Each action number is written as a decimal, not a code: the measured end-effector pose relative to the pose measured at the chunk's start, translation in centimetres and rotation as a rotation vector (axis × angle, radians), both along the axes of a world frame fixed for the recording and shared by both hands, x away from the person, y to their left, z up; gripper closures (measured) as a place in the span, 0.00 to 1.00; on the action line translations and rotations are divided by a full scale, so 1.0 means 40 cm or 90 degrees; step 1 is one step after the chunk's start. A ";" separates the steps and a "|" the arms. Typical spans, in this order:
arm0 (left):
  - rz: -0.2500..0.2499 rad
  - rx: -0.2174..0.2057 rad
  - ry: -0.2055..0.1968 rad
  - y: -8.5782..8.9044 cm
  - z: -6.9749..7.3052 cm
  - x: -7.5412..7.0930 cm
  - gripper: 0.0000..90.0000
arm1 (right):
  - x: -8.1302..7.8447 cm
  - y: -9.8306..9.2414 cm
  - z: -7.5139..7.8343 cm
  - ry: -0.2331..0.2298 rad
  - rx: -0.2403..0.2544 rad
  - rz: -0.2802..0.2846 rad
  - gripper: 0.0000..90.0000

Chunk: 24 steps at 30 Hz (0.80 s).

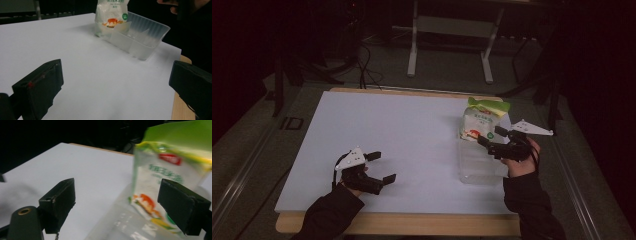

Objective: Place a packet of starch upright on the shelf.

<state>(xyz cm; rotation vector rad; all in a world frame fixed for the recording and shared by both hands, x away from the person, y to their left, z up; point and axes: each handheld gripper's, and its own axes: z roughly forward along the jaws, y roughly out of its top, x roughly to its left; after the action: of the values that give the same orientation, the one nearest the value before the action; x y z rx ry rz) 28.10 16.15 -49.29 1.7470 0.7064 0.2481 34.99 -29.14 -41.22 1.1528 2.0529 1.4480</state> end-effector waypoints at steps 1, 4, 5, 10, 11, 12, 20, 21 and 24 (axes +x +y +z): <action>0.000 0.002 -0.003 0.000 0.000 0.000 0.00 | -0.006 0.006 -0.001 0.002 0.000 0.008 0.16; -0.002 0.003 -0.003 0.000 0.001 -0.002 0.00 | -0.022 0.022 -0.006 0.001 0.004 0.027 0.16; -0.002 0.003 -0.003 0.000 0.002 -0.003 0.00 | -0.028 0.028 -0.007 0.003 0.005 0.035 0.16; -0.003 0.003 -0.005 0.001 0.004 -0.005 0.00 | -0.062 0.059 -0.016 0.001 0.005 0.070 0.16; -0.004 0.003 -0.005 0.002 0.004 -0.005 0.00 | -0.068 0.064 -0.018 0.001 0.004 0.078 0.16; -0.004 0.002 -0.005 0.001 0.005 -0.006 0.00 | -0.074 0.069 -0.020 0.002 0.005 0.085 0.16; -0.008 0.006 -0.008 0.000 0.006 -0.010 0.00 | -0.124 0.103 -0.038 0.000 0.001 0.123 0.16; -0.008 0.006 -0.008 0.000 0.006 -0.010 0.00 | -0.129 0.105 -0.041 -0.001 0.004 0.125 0.16; -0.009 0.005 -0.009 0.003 0.006 -0.011 0.00 | -0.148 0.106 -0.049 -0.004 0.008 0.130 0.16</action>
<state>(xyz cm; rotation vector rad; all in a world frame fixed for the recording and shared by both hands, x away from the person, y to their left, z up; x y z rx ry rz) 27.66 16.26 -49.03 1.7553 0.6847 0.2535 29.06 -24.92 -43.19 0.9644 2.2127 1.5562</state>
